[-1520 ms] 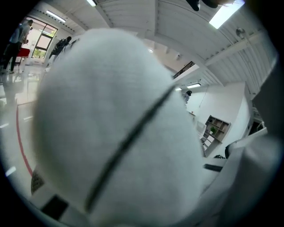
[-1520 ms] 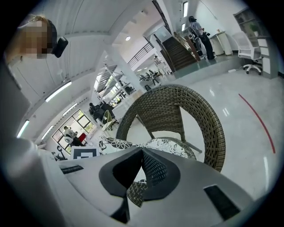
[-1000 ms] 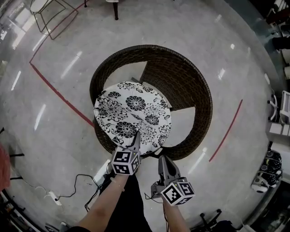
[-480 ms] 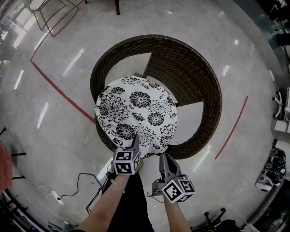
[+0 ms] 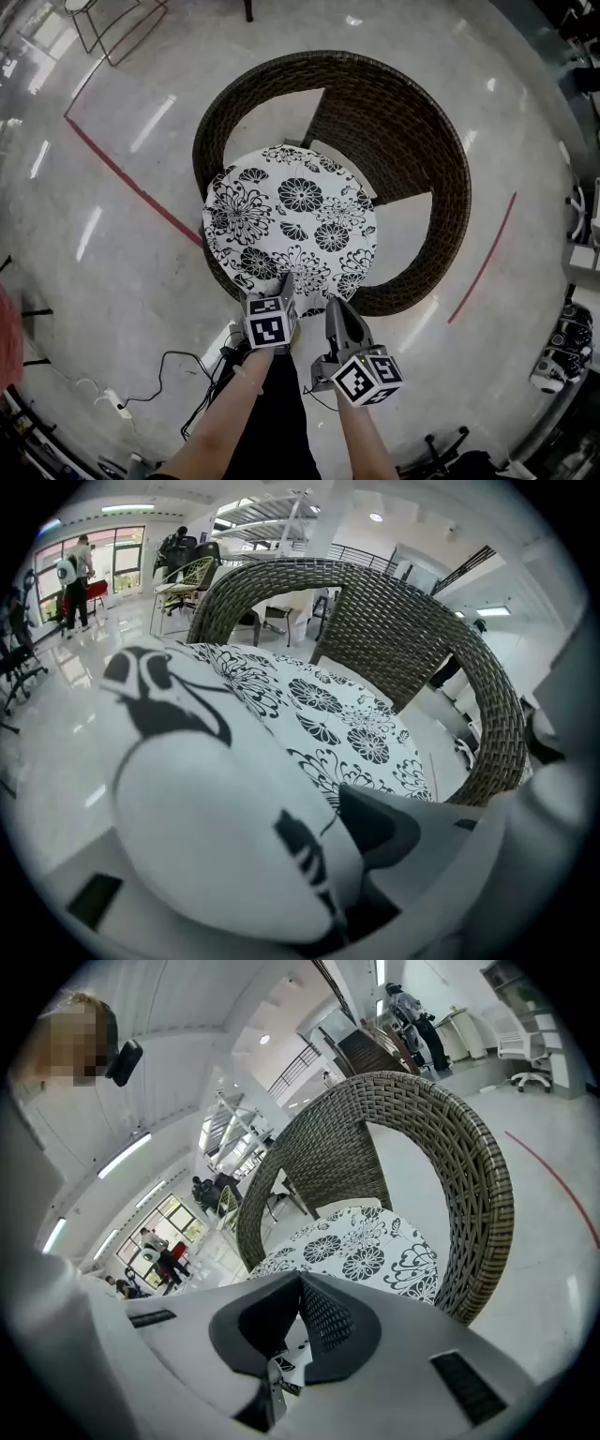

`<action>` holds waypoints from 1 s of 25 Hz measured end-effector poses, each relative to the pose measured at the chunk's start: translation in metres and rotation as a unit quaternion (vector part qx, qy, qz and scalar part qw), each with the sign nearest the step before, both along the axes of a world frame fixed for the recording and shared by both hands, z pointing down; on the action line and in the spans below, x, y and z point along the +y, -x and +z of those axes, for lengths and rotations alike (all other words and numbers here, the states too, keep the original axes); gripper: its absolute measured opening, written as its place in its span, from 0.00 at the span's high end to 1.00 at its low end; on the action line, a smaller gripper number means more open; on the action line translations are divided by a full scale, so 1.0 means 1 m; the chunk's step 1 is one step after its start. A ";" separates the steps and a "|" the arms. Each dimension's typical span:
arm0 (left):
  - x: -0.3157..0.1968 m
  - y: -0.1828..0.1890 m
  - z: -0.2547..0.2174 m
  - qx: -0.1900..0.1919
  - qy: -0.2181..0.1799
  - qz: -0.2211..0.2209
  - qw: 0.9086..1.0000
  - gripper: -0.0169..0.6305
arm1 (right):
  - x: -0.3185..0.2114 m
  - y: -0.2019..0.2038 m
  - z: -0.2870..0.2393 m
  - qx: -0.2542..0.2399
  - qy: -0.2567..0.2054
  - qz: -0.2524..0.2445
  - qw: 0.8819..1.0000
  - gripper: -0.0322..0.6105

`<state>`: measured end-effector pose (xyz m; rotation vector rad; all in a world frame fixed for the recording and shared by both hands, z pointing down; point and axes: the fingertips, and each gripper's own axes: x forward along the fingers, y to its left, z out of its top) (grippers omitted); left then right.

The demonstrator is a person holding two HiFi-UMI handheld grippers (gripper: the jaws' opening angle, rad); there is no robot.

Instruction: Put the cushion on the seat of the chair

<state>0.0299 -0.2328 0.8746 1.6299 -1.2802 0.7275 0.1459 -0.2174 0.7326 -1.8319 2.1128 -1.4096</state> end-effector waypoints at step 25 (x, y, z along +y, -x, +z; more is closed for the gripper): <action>0.037 0.054 -0.069 -0.005 -0.003 -0.004 1.000 0.27 | 0.001 0.016 -0.060 -0.008 -0.029 0.009 1.000 0.91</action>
